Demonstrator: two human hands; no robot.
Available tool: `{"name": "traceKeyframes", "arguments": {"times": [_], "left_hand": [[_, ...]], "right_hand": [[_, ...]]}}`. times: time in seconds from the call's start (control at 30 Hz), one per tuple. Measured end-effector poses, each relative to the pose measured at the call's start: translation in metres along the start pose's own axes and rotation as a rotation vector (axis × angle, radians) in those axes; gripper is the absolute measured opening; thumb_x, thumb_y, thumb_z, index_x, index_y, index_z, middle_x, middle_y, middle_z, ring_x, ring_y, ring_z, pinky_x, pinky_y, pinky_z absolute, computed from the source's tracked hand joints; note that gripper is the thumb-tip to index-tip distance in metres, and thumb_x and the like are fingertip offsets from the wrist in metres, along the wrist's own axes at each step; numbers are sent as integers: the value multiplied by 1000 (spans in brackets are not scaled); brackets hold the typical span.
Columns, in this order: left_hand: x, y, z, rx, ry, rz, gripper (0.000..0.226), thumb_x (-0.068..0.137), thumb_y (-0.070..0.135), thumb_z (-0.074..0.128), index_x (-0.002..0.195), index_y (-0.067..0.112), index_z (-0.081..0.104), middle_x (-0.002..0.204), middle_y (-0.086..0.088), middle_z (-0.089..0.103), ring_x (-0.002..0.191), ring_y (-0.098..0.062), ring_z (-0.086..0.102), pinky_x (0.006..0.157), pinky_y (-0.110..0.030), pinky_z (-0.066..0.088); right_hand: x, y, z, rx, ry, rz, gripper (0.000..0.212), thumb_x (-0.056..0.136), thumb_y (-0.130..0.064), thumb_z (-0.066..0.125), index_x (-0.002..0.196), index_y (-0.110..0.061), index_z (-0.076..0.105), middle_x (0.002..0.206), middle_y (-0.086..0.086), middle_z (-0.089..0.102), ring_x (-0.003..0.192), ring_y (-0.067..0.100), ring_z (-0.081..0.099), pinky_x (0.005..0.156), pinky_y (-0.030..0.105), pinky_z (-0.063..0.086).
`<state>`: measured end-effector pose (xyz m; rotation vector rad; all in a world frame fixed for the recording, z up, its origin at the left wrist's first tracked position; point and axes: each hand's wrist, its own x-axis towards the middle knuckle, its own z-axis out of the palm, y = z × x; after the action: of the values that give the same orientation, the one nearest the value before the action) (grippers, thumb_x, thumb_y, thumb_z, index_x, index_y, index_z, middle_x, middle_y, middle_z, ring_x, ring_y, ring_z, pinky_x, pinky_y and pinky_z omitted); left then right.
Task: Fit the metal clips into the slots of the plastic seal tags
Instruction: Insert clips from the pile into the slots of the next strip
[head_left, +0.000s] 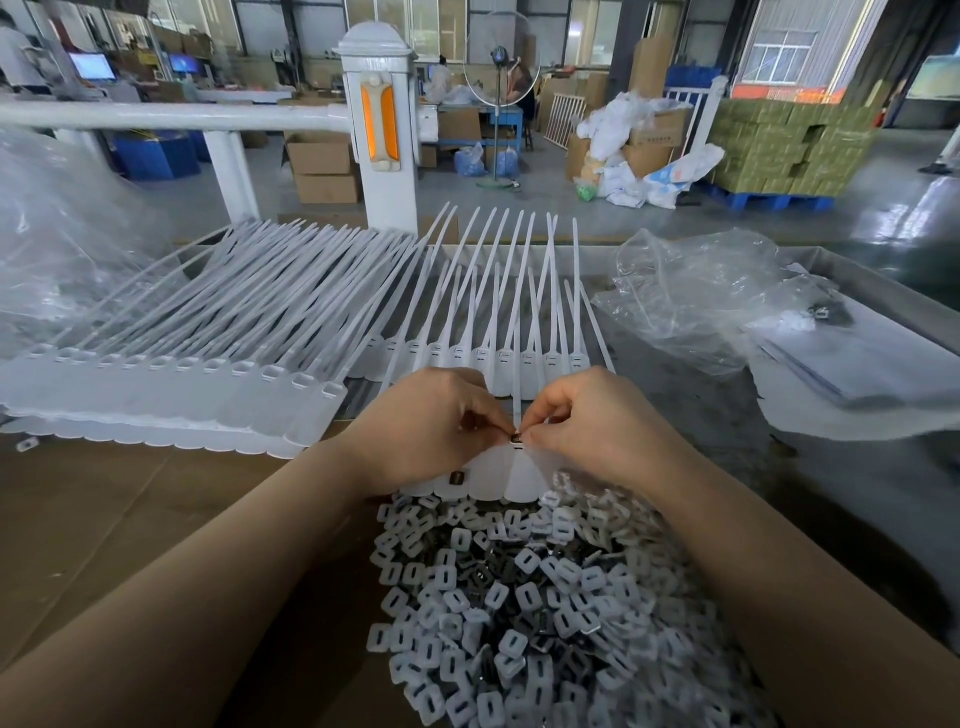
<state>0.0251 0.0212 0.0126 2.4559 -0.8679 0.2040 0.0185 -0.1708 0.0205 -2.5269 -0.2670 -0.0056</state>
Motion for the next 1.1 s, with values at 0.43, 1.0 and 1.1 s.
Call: {"name": "traceKeyframes", "arguments": {"times": [0.43,1.0,1.1], "left_hand": [[-2,4,-3,65,-69,44,18,93,22,66,104,32,76,92,9,63,79,-6,62,76,-35,53],[2,30,10,-28,-143,213,16,87,22,74,102,27,77,101,24,62,82,3,62,78,-12,47],[3,29,13,-18,-101,188,13,91,21,70,101,23,76,94,19,64,78,4,59,77,-11,48]], "right_hand": [[0,1,-4,14,-35,18,14,86,-20,71,80,-32,69,83,-12,70,75,6,68,67,27,59],[6,4,-4,112,32,80,10,94,-25,64,87,-32,65,82,-11,68,73,4,66,63,22,53],[5,4,-3,143,42,78,11,93,-26,65,84,-32,66,78,-10,70,67,4,67,59,21,52]]}}
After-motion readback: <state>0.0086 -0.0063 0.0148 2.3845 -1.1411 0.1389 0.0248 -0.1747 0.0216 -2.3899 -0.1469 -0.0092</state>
